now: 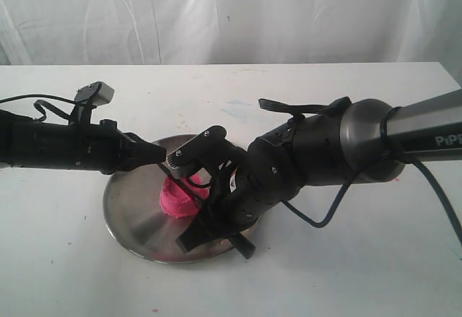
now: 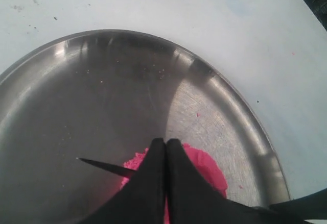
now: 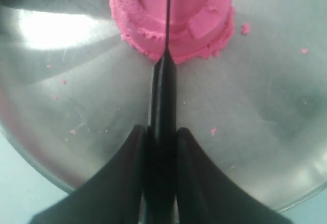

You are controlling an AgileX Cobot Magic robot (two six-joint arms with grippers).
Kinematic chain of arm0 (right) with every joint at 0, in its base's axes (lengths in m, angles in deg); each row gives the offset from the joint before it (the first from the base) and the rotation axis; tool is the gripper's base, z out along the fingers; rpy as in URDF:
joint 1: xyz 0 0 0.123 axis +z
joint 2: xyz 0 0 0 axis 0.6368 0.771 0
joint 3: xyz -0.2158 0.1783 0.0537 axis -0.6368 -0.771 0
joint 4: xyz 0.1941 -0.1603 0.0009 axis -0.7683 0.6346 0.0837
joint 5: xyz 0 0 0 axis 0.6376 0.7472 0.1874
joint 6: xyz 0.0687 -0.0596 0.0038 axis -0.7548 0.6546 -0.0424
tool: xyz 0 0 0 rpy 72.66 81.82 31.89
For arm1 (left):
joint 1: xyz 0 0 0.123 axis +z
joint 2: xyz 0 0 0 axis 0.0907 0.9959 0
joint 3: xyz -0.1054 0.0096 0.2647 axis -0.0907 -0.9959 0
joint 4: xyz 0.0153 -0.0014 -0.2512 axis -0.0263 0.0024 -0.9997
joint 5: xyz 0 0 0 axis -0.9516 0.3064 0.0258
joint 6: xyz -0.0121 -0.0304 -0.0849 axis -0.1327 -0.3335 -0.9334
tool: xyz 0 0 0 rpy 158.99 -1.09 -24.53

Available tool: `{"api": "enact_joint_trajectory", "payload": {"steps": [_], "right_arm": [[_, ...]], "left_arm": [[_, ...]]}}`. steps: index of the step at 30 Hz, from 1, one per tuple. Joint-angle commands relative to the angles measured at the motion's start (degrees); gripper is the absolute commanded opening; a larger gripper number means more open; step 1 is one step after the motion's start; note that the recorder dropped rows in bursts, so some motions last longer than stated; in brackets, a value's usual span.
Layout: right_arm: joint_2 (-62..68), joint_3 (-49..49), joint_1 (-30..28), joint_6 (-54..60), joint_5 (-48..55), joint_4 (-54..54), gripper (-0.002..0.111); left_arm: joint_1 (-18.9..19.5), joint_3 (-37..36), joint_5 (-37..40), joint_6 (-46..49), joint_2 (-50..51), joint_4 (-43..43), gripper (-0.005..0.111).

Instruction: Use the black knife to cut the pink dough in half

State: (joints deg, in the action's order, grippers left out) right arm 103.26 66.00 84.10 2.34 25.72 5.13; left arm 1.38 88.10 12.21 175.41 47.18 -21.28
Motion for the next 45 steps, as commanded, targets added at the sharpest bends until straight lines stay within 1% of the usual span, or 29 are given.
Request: {"api": "enact_joint_trajectory", "payload": {"steps": [1, 10, 19, 27, 45], "right_arm": [[-0.1, 0.1, 0.1, 0.1, -0.5, 0.2, 0.000], [-0.1, 0.1, 0.1, 0.1, -0.5, 0.2, 0.000], [-0.1, 0.1, 0.1, 0.1, -0.5, 0.2, 0.000], [-0.1, 0.1, 0.1, 0.1, -0.5, 0.2, 0.000], [-0.1, 0.1, 0.1, 0.1, -0.4, 0.2, 0.000]], "left_arm": [[-0.2, 0.1, -0.3, 0.4, 1.1, -1.3, 0.000], [-0.2, 0.5, -0.3, 0.4, 3.3, -1.3, 0.000], [-0.2, 2.9, 6.3, 0.4, 2.9, -1.3, 0.000], [0.4, 3.1, 5.5, 0.4, -0.7, -1.3, 0.000], [0.2, 2.7, 3.9, 0.4, 1.1, -1.3, 0.000]]}}
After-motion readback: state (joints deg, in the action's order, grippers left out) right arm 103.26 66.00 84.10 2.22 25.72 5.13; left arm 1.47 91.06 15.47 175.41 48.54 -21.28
